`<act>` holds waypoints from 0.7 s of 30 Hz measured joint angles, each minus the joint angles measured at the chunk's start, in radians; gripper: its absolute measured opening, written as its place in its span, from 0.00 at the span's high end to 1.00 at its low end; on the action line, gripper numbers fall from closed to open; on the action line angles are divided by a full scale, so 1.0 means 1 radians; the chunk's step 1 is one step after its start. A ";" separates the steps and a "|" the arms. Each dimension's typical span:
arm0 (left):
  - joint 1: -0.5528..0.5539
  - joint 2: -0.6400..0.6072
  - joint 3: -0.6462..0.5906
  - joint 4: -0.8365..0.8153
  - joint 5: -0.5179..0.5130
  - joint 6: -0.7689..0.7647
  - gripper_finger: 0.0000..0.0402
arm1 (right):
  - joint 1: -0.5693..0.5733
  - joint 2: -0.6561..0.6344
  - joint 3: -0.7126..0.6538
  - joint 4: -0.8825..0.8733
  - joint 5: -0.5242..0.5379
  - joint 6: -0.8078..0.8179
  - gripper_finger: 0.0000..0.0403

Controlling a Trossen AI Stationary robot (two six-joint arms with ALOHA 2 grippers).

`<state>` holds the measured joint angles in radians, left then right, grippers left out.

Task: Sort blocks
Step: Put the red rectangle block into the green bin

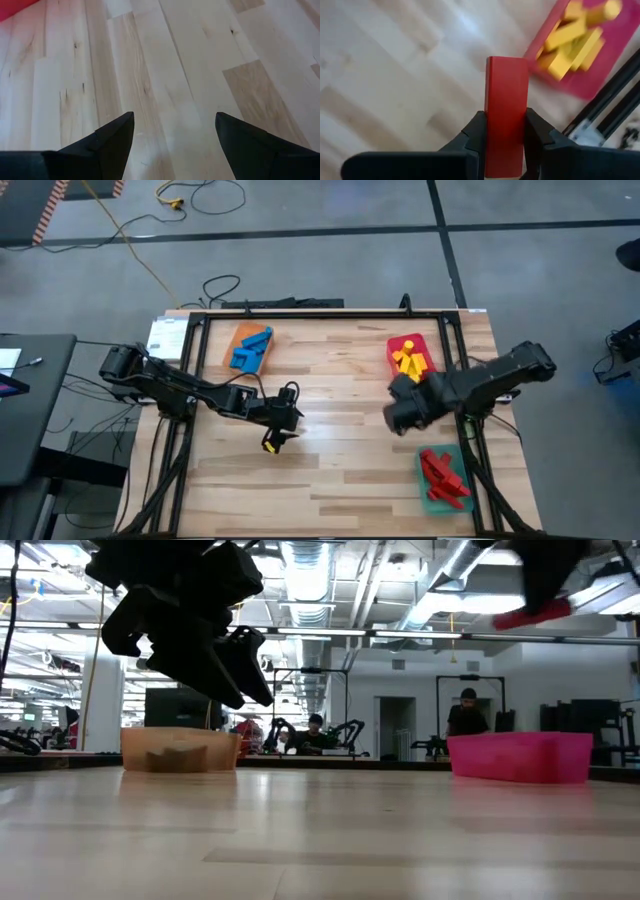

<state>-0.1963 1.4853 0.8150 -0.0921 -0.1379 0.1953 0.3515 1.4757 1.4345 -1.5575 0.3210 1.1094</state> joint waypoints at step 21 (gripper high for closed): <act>0.000 0.000 0.000 0.048 0.002 -0.020 0.32 | 0.616 0.130 0.000 0.000 -0.096 0.789 0.78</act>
<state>-0.1963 1.4853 0.8150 -0.0437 -0.1364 0.1749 0.9672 1.6055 1.4345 -1.5572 0.2250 1.8986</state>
